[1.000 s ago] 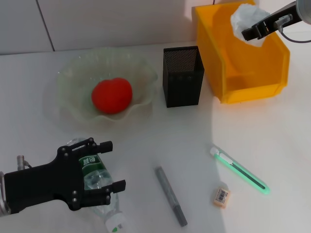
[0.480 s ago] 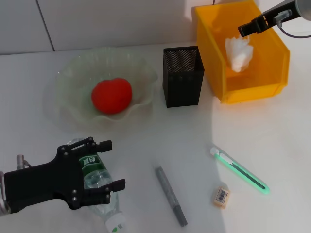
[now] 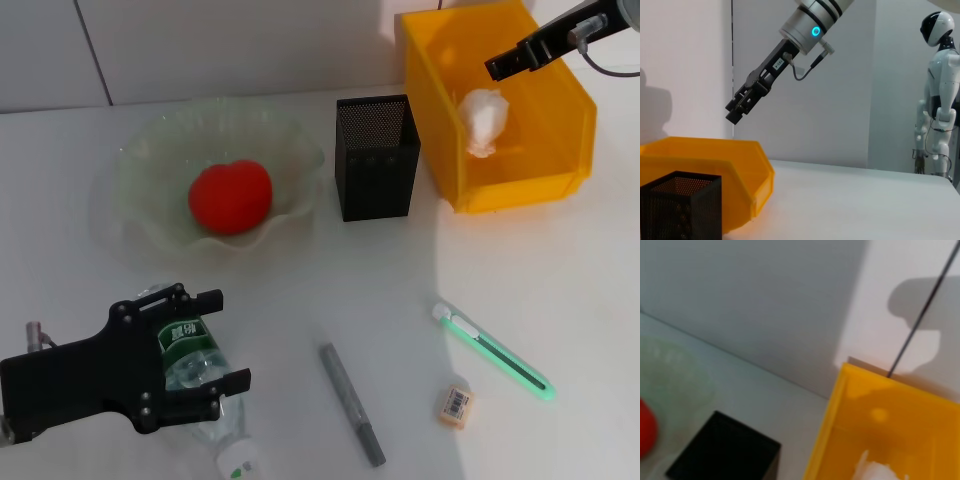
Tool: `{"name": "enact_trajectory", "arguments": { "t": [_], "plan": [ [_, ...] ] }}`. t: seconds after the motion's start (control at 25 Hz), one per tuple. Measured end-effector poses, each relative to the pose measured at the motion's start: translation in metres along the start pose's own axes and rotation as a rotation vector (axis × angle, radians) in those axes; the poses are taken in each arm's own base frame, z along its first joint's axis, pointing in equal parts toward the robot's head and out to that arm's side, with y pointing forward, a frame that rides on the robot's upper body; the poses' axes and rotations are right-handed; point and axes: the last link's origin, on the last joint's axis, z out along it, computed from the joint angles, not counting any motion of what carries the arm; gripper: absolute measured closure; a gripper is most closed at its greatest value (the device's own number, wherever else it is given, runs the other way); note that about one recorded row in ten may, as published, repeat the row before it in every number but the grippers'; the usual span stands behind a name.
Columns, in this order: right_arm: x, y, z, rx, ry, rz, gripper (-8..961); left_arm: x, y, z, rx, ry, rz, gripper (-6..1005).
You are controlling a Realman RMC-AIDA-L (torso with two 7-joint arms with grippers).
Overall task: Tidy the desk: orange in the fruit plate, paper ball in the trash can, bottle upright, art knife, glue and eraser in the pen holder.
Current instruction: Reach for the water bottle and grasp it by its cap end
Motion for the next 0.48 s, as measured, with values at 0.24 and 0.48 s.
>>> {"name": "enact_trajectory", "arguments": {
  "t": [0.24,0.48],
  "plan": [
    [-0.003,0.024,-0.021,-0.116,0.004,-0.051,213,-0.001,0.003,-0.002,-0.003,0.005,-0.002,155],
    [0.009,0.036,-0.026,-0.218,0.045,-0.089,213,-0.001,0.006,-0.004,-0.008,0.014,-0.007,156]
  ]
}}
